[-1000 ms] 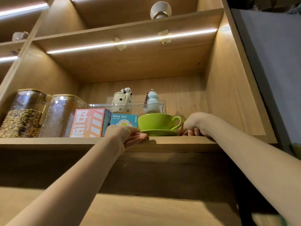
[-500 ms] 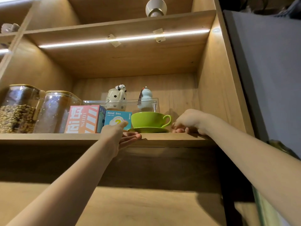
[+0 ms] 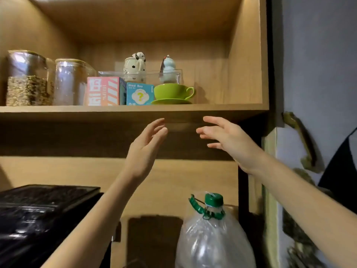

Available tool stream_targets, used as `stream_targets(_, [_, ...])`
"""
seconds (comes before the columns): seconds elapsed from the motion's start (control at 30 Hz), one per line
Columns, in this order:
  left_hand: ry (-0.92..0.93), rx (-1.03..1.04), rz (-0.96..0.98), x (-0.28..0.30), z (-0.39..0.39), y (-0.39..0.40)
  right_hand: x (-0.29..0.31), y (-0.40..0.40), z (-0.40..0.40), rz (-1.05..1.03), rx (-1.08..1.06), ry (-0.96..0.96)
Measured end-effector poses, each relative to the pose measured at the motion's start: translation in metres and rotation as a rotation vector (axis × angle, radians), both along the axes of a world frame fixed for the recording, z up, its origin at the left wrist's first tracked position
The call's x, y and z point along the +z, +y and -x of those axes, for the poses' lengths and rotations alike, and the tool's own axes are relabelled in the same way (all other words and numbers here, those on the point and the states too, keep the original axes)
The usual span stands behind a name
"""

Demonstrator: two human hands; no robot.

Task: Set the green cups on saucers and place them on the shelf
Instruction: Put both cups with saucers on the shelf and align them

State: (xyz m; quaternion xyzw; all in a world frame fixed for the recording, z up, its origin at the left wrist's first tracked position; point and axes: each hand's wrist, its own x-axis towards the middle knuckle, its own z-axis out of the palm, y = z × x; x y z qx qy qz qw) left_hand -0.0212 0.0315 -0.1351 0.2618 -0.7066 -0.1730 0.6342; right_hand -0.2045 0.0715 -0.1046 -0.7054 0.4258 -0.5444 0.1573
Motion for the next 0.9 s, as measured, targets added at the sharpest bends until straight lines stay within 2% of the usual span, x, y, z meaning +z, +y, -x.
stream_targets(0.1, [-0.139, 0.058, 0.001, -0.062, -0.007, 0.02, -0.061, 0.015, -0.004, -0.139, 0.072, 0.059])
stream_targets(0.33, [-0.177, -0.033, -0.42, -0.204, -0.024, 0.058, -0.193, 0.033, -0.023, -0.492, 0.174, -0.048])
stream_targets(0.47, [-0.245, -0.005, -0.531, -0.272, -0.037, 0.074, -0.263, 0.041, -0.032, -0.624, 0.148, -0.06])
stream_targets(0.67, [-0.388, 0.103, -0.73, -0.366, -0.059, 0.103, -0.378, 0.045, -0.046, -0.824, 0.067, -0.112])
stream_targets(0.83, [-0.367, 0.336, -0.974, -0.428, -0.076, 0.123, -0.457, 0.054, -0.056, -0.959, -0.043, -0.157])
stream_targets(0.9, [-0.279, 0.39, -1.099, -0.446, -0.08, 0.126, -0.481, 0.056, -0.058, -1.028, -0.093, -0.144])
